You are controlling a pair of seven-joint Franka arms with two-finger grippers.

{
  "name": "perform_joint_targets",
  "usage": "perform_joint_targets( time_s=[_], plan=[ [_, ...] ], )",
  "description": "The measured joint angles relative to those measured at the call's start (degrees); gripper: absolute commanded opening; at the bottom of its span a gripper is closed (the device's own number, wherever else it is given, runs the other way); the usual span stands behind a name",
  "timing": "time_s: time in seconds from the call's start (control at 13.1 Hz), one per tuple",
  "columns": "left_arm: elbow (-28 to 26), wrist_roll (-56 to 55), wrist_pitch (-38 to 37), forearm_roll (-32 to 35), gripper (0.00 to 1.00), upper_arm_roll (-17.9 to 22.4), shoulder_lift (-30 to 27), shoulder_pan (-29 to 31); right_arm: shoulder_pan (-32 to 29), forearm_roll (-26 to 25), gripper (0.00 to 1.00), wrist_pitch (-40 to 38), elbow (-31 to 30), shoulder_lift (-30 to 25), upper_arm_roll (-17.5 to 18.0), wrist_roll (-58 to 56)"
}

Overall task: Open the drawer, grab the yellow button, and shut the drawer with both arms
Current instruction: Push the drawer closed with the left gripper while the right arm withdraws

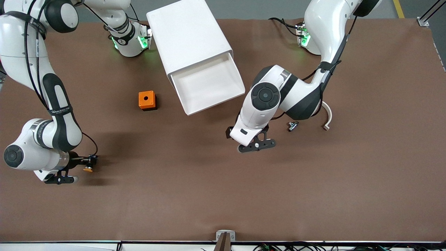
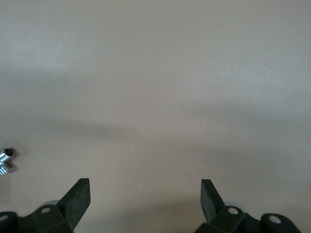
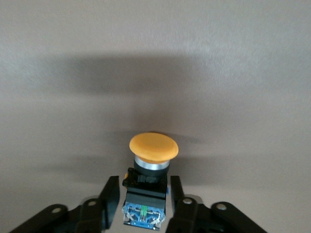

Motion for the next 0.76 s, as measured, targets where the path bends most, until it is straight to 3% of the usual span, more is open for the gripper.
perform_joint_targets(
  time_s=[0.31,0.76],
  plan=[
    [-1.5,-2.4,-0.1,0.0,1.00,-0.1,0.8,-2.8,0.3,0.0,1.00,-6.0,3.0,-3.4,0.3,-0.1],
    [-2.1,-5.4,-3.6,0.0,1.00,-0.2,1.4,-6.1,3.3,0.1,1.00,-15.8,3.6,-16.6,0.6,1.0]
  ],
)
